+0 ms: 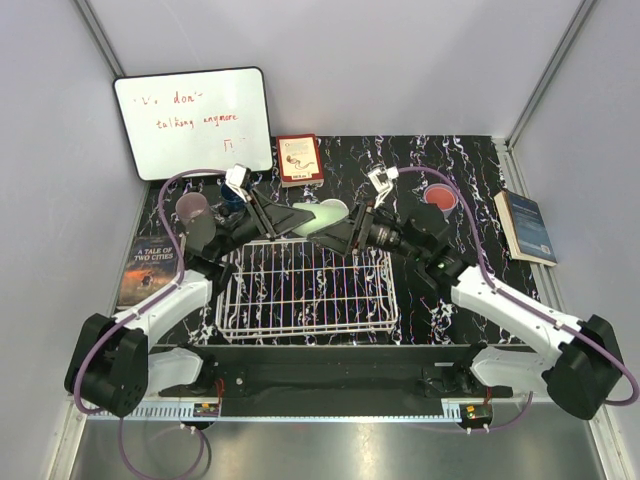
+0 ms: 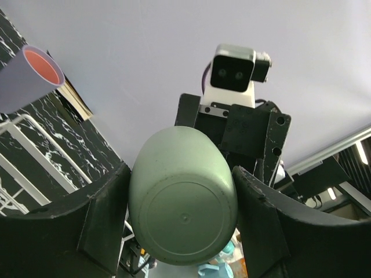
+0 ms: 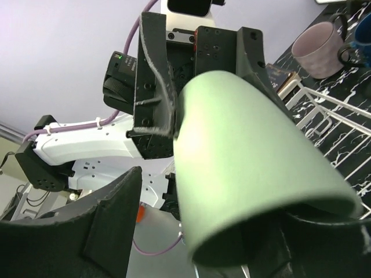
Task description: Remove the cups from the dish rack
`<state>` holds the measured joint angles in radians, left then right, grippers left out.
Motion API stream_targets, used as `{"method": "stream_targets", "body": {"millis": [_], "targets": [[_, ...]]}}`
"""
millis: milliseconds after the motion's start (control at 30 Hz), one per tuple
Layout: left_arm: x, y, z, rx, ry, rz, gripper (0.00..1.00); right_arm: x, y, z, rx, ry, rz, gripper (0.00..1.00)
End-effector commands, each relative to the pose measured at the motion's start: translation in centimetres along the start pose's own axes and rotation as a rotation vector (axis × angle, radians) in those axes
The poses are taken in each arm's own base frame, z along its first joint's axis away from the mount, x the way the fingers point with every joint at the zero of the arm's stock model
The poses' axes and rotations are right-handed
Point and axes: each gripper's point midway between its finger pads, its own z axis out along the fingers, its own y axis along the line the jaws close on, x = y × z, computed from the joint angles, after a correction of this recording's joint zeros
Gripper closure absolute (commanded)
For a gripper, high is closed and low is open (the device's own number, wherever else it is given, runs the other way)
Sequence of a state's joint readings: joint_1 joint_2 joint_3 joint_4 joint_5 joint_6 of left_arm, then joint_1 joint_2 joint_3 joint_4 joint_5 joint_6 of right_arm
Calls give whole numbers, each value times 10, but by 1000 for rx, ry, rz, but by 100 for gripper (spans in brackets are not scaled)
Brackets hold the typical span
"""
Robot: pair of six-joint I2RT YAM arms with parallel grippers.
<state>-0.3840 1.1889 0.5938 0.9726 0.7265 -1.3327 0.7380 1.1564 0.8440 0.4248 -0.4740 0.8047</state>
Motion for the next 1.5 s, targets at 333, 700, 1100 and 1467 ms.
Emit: {"method": "stream_targets", "body": {"millis": [333,700,1100,1467], "targets": [[9,-20,3,58,32,86,96,-7,22,11,-43,-24,-59,97],[-8,-5,-1,-135,-11,141,1,-28,16,-27,147,-114,-166,100],[-26,61,-61,-660,-136,123,1,-130,-127,-141,1201,-286,-249,100],[1,94,-96,-816,-83,107,2,-191,-221,-168,1409,-193,91,100]]}}
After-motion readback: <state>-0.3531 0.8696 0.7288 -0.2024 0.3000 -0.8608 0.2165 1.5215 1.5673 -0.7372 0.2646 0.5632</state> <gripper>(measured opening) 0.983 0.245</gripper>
